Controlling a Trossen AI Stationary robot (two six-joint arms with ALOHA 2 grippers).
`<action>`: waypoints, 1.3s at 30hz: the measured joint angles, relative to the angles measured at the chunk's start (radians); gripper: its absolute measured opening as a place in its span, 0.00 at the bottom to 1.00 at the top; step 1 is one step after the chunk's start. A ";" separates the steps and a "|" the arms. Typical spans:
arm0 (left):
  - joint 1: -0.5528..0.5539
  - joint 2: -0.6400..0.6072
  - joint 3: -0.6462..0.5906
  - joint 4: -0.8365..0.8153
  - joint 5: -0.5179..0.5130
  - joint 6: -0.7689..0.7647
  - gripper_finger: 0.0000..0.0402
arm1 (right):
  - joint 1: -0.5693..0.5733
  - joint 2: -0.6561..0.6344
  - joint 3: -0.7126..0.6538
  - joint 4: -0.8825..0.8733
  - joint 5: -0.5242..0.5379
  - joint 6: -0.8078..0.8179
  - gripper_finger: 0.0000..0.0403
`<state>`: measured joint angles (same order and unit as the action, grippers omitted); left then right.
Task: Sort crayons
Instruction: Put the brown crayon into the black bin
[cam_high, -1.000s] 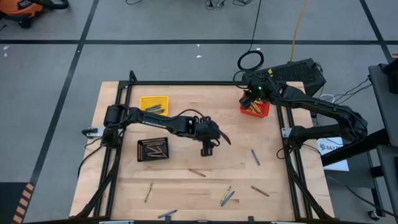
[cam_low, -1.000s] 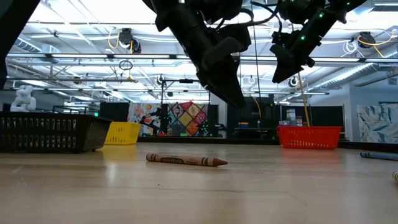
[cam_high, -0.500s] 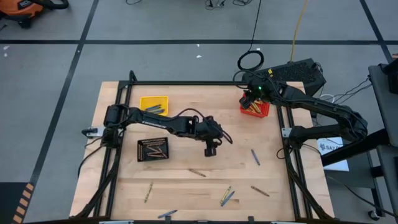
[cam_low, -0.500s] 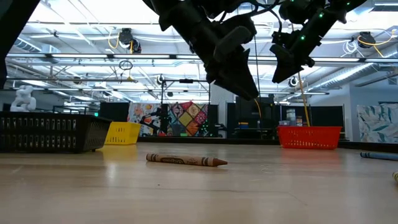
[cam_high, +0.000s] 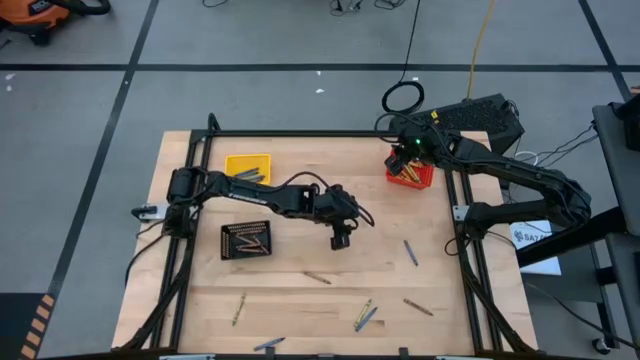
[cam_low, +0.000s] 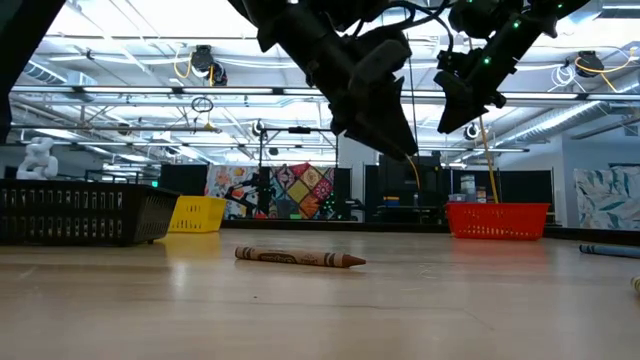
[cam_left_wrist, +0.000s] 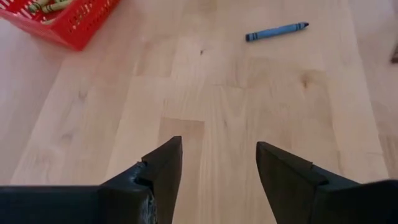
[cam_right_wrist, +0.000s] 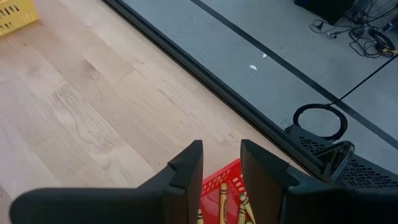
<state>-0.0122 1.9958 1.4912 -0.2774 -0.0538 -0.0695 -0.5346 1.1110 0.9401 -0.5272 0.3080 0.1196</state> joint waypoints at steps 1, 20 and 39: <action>0.003 0.002 0.000 0.001 0.000 -0.003 0.52 | 0.000 0.000 0.000 0.000 0.000 0.000 0.24; 0.004 0.006 0.000 -0.010 0.125 0.049 0.52 | 0.000 0.000 0.000 0.007 0.000 0.000 0.24; -0.216 0.006 0.000 -0.485 0.151 0.076 0.52 | 0.000 0.000 0.000 0.030 0.000 0.000 0.24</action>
<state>-0.2286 2.0014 1.4914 -0.7621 0.0968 0.0063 -0.5348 1.1110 0.9401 -0.4974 0.3077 0.1196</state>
